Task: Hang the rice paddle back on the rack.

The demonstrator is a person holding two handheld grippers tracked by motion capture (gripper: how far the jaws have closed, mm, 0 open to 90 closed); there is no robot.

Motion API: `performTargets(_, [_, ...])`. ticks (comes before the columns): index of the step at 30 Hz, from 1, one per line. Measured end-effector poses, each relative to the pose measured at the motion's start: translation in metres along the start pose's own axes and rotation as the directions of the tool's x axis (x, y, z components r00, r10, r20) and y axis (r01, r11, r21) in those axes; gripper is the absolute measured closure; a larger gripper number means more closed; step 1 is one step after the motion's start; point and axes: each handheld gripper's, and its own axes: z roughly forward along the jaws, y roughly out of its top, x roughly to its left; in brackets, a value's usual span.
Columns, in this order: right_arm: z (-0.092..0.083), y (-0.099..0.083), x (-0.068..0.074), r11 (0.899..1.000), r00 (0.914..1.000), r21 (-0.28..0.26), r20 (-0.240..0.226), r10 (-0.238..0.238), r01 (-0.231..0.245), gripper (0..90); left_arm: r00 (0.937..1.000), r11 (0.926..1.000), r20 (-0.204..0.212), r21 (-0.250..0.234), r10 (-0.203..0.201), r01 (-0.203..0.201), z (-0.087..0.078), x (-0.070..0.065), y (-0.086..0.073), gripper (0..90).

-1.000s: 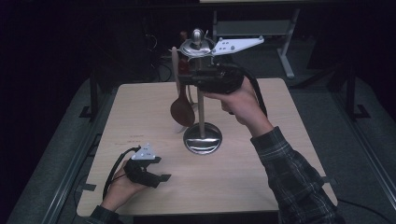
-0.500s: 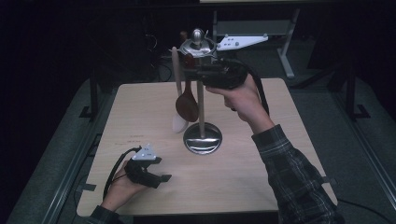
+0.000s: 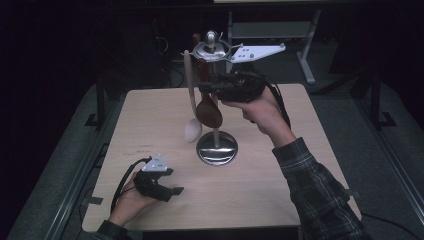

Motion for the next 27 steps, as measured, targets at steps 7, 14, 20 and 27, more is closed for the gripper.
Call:
performTargets(7, [-0.004, -0.013, 0.001, 1.0, 0.9997, 0.007, 0.024, 0.005, -0.006, 47.6, 0.9999, 1.0, 0.008, -0.006, -0.007, 0.007, 0.001, -0.002, 0.0, 21.5])
performTargets(14, [-0.014, -0.036, -0.001, 1.0, 0.9992, 0.016, 0.041, 0.004, -0.005, 41.7, 0.9998, 0.9999, 0.012, -0.009, -0.013, 0.013, 0.002, -0.002, 0.0, 21.5])
performTargets(20, [-0.024, -0.059, -0.002, 0.999, 0.998, 0.037, 0.062, 0.011, -0.013, 40.1, 0.9999, 1.0, 0.01, -0.001, 0.002, -0.002, 0.002, -0.001, 0.0, 21.5])
performTargets(27, [-0.039, -0.089, -0.003, 0.998, 0.9952, 0.061, 0.096, 0.014, -0.02, 37.8, 0.9999, 1.0, 0.012, -0.003, 0.002, -0.002, 0.004, -0.002, 0.0, 21.5])
